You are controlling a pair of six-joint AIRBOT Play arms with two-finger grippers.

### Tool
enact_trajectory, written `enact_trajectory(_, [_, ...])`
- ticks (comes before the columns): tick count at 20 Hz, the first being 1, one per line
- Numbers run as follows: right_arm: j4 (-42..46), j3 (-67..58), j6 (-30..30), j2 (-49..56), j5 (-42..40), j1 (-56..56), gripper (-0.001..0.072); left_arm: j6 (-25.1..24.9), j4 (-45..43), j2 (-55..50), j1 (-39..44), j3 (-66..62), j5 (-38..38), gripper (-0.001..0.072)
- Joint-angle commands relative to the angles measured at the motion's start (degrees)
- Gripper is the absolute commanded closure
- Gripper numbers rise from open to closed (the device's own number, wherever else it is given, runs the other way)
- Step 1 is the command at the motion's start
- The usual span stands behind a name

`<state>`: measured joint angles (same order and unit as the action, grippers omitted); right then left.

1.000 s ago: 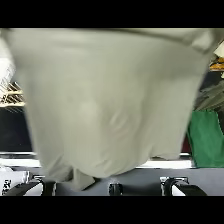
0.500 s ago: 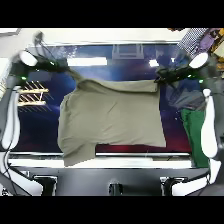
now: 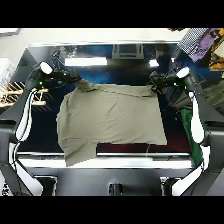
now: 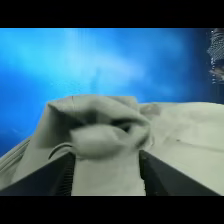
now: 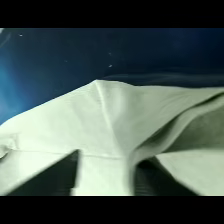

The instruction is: Fold the clothes and pants, and hang the long-sleeved shirts on hangers.

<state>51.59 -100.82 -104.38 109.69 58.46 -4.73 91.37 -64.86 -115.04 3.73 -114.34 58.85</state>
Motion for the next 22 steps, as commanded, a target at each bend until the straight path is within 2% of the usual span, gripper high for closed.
enact_trajectory(1, [-1.44,-0.24,5.31,-3.32,6.73,-3.63,0.0188,-0.59,0.35,1.27,-3.63,-3.48,12.04,0.0246])
enact_trajectory(4, [0.81,-0.22,13.07,-9.46,19.63,-10.97,0.0186,-7.67,0.66,5.95,-9.35,-3.15,23.08,0.0247])
enact_trajectory(5, [1.64,0.04,15.32,-11.28,24.04,-13.33,0.0186,-6.21,3.72,7.76,-12.0,-1.9,23.67,0.0247])
enact_trajectory(8, [3.3,5.51,22.58,-17.53,35.17,-19.26,0.0188,-7.82,6.84,14.6,-18.14,6.08,24.76,0.0247])
enact_trajectory(13, [5.07,31.12,26.36,-31.32,30.77,-27.15,0.019,-7.89,6.84,28.48,-24.68,29.35,20.65,0.0247])
enact_trajectory(16, [7.72,43.65,27.47,-34.95,28.57,-29.53,0.019,-7.91,6.82,34.05,-26.49,39.65,19.52,0.0252])
enact_trajectory(22, [7.5,56.28,32.7,-34.99,23.56,-29.29,0.0191,-9.16,6.82,35.56,-26.51,45.57,17.73,0.0252])
